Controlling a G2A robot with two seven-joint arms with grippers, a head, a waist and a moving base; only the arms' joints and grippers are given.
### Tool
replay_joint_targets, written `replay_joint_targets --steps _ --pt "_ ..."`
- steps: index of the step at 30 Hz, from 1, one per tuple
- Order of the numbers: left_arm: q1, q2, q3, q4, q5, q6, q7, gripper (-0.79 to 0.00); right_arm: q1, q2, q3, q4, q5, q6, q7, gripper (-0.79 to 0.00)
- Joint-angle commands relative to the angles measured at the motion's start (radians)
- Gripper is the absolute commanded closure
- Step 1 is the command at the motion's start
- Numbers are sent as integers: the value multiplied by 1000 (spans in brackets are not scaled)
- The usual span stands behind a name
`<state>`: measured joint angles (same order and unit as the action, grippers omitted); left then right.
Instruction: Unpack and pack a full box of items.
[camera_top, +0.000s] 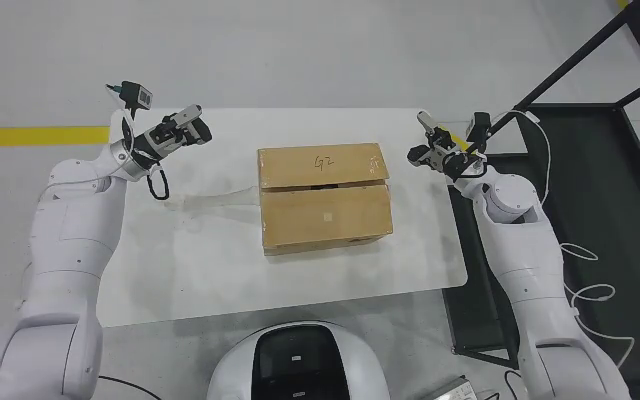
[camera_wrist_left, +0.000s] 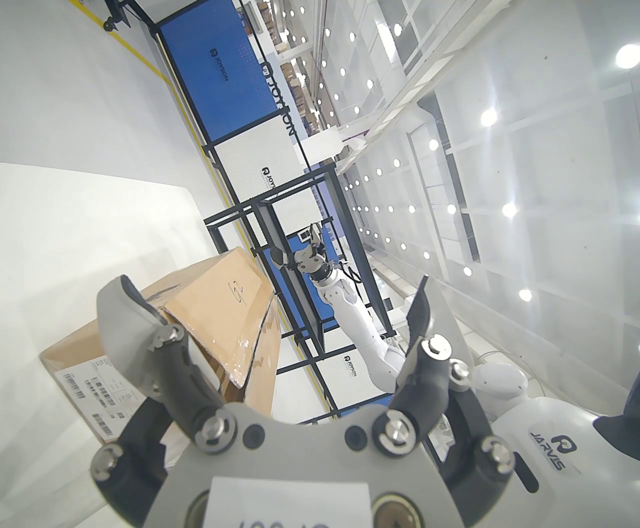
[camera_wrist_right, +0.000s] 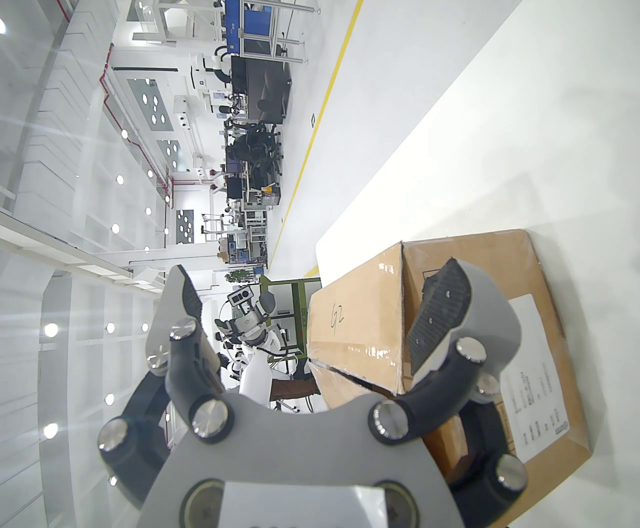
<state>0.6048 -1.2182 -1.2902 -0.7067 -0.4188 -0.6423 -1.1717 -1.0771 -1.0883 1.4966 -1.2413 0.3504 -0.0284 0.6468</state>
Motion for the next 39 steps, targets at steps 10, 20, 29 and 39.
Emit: replay_joint_targets --steps 10,20,29,39 --pt "0 0 0 0 0 0 0 -785 8 11 -2 -6 -5 -43 203 -785" --pt "0 0 0 0 0 0 0 -785 42 47 19 68 -42 -194 642 -785" --pt "0 0 0 0 0 0 0 -785 45 50 3 99 -63 -272 682 -785" --pt "0 0 0 0 0 0 0 -785 45 50 3 99 -63 -272 682 -785"
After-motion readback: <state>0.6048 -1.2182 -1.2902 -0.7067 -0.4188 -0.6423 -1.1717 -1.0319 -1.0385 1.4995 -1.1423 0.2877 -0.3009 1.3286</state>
